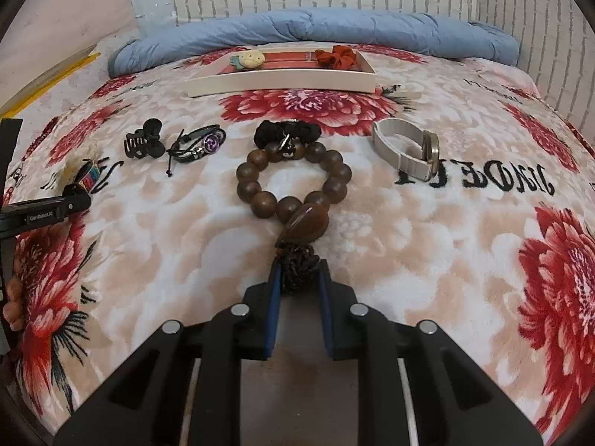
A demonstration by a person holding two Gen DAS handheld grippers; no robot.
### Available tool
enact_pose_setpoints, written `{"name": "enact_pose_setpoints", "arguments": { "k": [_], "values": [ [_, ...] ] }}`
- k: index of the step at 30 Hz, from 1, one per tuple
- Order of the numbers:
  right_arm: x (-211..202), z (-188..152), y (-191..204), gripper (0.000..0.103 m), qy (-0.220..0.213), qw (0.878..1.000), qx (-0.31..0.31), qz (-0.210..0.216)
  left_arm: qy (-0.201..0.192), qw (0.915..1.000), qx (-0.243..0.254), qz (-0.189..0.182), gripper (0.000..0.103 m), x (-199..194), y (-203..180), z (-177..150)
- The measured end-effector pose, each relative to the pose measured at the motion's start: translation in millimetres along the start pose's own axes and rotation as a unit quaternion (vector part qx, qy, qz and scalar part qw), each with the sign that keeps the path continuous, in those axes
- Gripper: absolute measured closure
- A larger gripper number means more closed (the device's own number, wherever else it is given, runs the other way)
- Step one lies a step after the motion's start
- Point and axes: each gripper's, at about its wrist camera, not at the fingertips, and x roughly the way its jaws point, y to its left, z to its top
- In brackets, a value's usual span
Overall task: Organize jewelry
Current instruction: 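Grasp the rainbow claw clip with the left tool while the right tool grasps the bead bracelet tassel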
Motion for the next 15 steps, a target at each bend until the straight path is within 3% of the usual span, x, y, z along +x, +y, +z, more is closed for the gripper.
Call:
{"name": "enact_pose_setpoints", "arguments": {
  "k": [2,4,8,9,10,12,15],
  "values": [
    [-1,0,-2,0.084,-0.001,1.000,-0.004,0.004,-0.001,1.0000,-0.002,-0.004,0.061,-1,2,-1],
    [-2,2,-5,0.084,-0.004,1.000,-0.009,0.007,-0.004,0.9999,-0.001,0.014,0.080,-2,4,-3],
    [0,6,-14,0.084,-0.001,1.000,-0.003,0.023,-0.004,0.9998,-0.020,-0.008,0.080,-4,14,-3],
    [1,6,-16,0.084,-0.001,1.000,-0.001,0.027,-0.005,0.9997,-0.022,-0.007,0.071,-5,14,-3],
    [2,6,-18,0.084,0.000,0.999,0.001,0.033,-0.009,0.9997,-0.022,0.001,0.042,-7,13,-3],
    [3,5,-21,0.084,0.000,0.999,0.006,0.044,-0.028,0.9992,-0.018,0.022,0.015,-14,9,-4],
    [4,4,-24,0.084,0.000,0.998,0.012,0.054,-0.040,0.9986,-0.004,0.034,0.015,-20,-2,-2]
  ]
}}
